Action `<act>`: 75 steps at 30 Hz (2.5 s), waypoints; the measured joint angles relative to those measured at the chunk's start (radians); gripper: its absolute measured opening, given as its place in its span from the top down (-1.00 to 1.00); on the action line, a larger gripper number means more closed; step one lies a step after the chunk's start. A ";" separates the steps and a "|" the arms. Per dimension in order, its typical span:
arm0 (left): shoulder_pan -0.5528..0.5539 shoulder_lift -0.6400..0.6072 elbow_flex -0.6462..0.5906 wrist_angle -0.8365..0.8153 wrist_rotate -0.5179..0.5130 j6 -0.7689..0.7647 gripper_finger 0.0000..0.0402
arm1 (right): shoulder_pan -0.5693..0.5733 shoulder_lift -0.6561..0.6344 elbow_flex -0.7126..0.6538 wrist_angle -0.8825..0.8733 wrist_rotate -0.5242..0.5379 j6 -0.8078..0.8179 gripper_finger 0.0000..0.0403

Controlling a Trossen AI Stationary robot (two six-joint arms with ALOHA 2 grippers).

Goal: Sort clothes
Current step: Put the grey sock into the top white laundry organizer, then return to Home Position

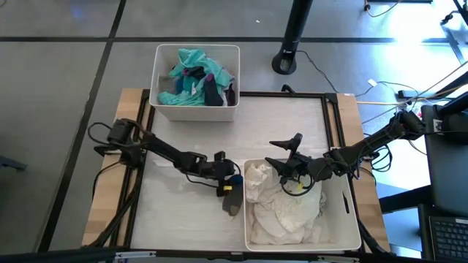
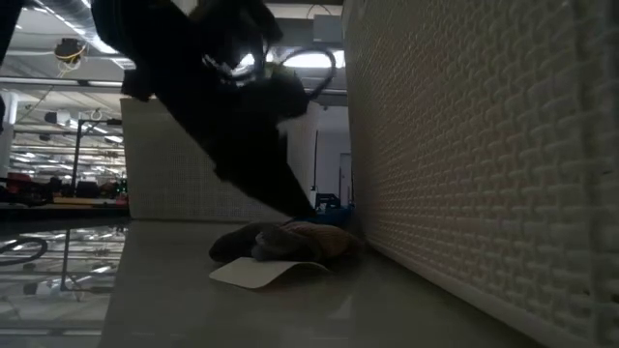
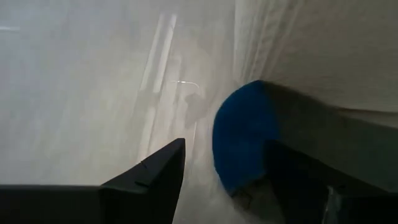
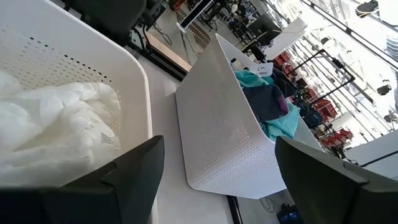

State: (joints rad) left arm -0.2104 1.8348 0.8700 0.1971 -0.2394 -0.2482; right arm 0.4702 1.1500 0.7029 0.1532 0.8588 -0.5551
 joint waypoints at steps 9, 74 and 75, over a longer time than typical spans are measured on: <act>0.000 0.054 0.002 0.030 0.003 0.067 0.53 | 0.000 0.000 0.000 -0.004 0.000 0.000 -0.54; 0.515 -0.926 0.139 -0.615 -0.023 0.439 0.23 | -0.001 0.002 0.004 -0.001 -0.190 0.014 -0.54; 0.501 -0.967 0.114 -0.615 -0.018 0.433 0.24 | -0.004 0.000 0.018 0.000 -0.181 0.001 -0.54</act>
State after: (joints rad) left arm 0.2901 0.8679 0.9836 -0.4179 -0.2569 0.1847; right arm 0.4666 1.1500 0.7204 0.1531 0.6778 -0.5536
